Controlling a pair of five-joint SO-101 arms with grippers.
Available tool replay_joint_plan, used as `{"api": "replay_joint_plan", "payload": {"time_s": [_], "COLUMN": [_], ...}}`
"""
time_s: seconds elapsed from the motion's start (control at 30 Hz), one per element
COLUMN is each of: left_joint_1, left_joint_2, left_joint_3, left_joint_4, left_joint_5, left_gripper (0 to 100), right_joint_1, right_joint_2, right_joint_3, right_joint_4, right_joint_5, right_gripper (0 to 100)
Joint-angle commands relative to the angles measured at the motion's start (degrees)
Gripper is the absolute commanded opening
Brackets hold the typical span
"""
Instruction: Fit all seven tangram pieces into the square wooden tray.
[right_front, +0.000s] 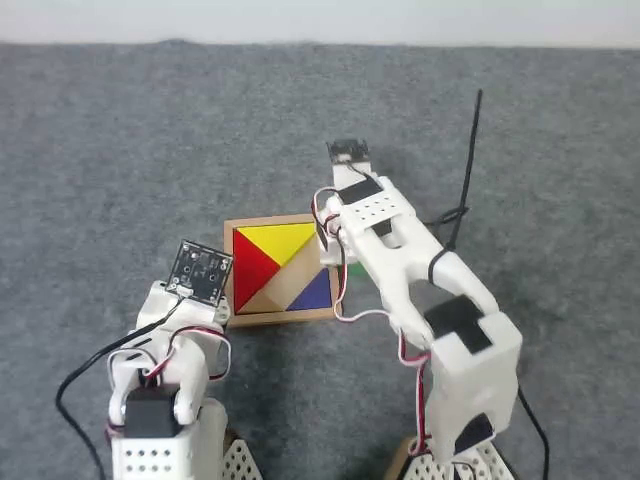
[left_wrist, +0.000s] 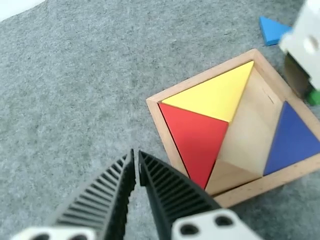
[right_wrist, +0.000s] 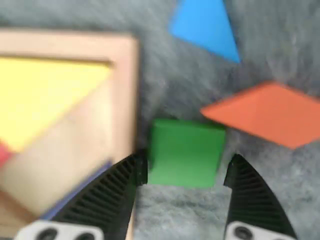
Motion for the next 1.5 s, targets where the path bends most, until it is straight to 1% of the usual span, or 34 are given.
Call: {"api": "replay_joint_plan", "payload": {"time_s": [0.0, 0.27, 0.3, 0.5, 0.63, 0.67, 0.83, 1.0, 1.07, 1.2, 1.37, 1.47], "left_joint_1": [-0.2, -0.2, -0.2, -0.2, -0.2, -0.2, -0.2, -0.3, -0.3, -0.4, -5.7, -9.9], "left_joint_2": [-0.5, -0.5, -0.5, -0.5, -0.5, -0.5, -0.7, -0.7, -0.7, -0.7, -0.8, -0.8], "left_joint_3": [-0.7, -0.6, -0.6, -0.6, -0.6, -0.6, 0.0, 0.7, 0.7, 1.1, 4.2, 5.8], "left_joint_4": [0.4, 0.5, 0.5, 0.5, 0.5, 0.5, 0.5, 0.4, 0.4, 0.4, -1.4, -3.5], "left_joint_5": [-0.7, -0.7, -0.7, -0.7, -0.7, -0.7, -0.7, -0.9, -0.9, -0.9, -4.9, -5.6], "left_gripper": [1, 1, 1, 1, 1, 1, 1, 1, 1, 1, 1, 1], "right_joint_1": [1.4, 5.0, 5.1, 4.8, 4.8, 4.8, 4.9, 5.1, 5.1, 5.1, 5.2, 4.7], "right_joint_2": [-0.9, -0.9, -0.9, -1.1, -1.3, -1.3, -1.2, -1.5, -1.6, -3.9, -11.1, -16.1], "right_joint_3": [-2.0, -2.0, -2.0, -2.4, -2.4, -2.4, -2.4, -2.4, -2.4, -3.7, -2.8, 0.0], "right_joint_4": [2.2, 3.3, 3.3, 3.2, 3.2, 3.2, 3.2, 3.3, 3.6, 8.5, 11.8, 12.3], "right_joint_5": [-0.2, 0.1, 1.1, 12.7, 14.5, 14.5, 14.6, 14.8, 16.6, 19.6, 21.2, 24.3], "right_gripper": [26.3, 26.3, 26.2, 26.2, 26.0, 24.7, 11.6, 11.2, 10.9, 10.9, 10.8, 10.8]}}
